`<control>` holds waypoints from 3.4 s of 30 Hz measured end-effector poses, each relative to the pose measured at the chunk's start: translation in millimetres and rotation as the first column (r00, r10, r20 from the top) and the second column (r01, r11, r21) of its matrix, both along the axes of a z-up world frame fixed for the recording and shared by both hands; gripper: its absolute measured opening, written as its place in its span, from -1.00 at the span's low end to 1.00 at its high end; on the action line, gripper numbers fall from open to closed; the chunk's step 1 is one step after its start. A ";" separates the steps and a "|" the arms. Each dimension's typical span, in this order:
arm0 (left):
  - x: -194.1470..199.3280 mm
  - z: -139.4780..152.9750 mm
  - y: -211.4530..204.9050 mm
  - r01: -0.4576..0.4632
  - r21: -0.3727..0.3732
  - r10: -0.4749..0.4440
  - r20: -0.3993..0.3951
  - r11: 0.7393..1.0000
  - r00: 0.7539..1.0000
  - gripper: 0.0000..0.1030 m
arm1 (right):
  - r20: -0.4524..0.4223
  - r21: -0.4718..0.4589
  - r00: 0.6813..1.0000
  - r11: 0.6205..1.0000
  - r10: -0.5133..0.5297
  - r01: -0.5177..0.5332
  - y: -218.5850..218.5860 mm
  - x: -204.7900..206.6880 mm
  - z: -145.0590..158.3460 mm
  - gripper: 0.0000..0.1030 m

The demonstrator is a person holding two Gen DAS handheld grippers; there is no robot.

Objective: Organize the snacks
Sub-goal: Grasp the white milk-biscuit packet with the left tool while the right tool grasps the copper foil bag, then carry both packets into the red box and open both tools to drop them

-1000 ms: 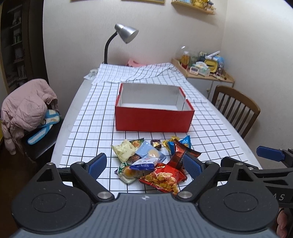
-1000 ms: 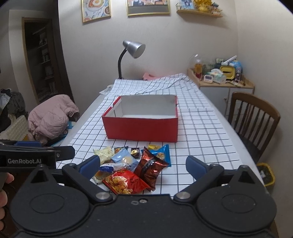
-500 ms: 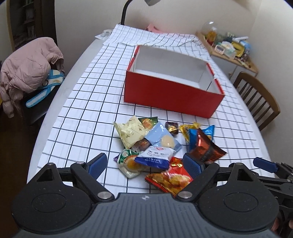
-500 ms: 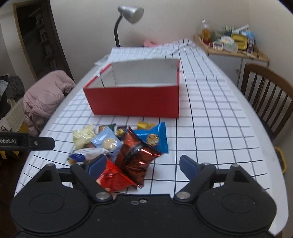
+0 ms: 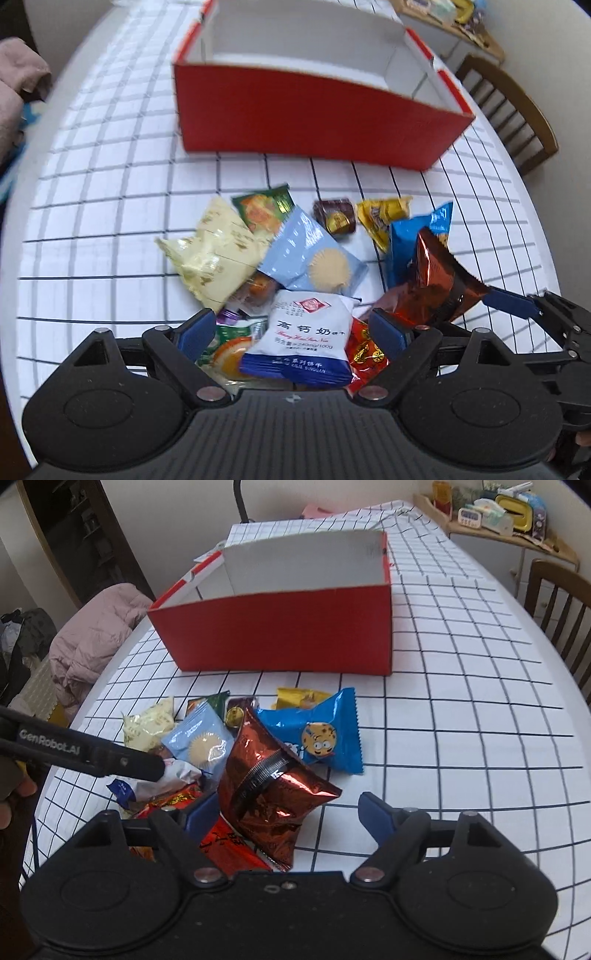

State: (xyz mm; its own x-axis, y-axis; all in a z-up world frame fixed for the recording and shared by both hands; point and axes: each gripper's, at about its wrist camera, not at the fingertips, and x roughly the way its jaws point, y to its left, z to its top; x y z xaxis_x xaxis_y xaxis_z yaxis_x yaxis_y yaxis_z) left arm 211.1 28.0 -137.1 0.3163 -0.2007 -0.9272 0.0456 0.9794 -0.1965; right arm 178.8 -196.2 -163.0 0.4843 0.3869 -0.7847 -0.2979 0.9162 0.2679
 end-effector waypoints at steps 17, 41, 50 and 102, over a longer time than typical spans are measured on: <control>11.7 -13.5 -8.2 0.060 0.032 -0.059 -0.029 0.998 0.998 0.00 | -0.009 0.018 1.000 0.999 0.029 -0.028 12.4 7.8 -11.8 0.03; -21.3 36.5 14.1 -0.092 -0.056 0.097 0.087 0.994 0.991 -0.02 | 0.124 0.016 0.992 1.000 -0.013 0.011 -0.6 -14.2 43.8 -0.19; -5.7 97.7 7.5 -0.097 -0.057 0.107 0.221 0.994 0.969 -0.02 | 0.206 0.003 0.979 1.000 0.005 -0.005 -6.8 15.0 88.8 -0.19; 203.5 23.8 -17.4 -0.196 0.189 0.180 0.098 0.962 0.979 0.03 | 0.053 -0.207 0.981 0.963 0.186 -0.171 50.1 220.0 25.1 0.05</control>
State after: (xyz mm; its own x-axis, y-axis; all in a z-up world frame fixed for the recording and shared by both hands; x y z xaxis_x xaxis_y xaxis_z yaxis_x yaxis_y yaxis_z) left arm 414.6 10.6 -113.4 0.4051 0.0529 -0.9127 -0.1355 0.9908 -0.0027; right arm 398.8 -146.0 -137.9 0.4793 0.3103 -0.8209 -0.4733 0.8791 0.0560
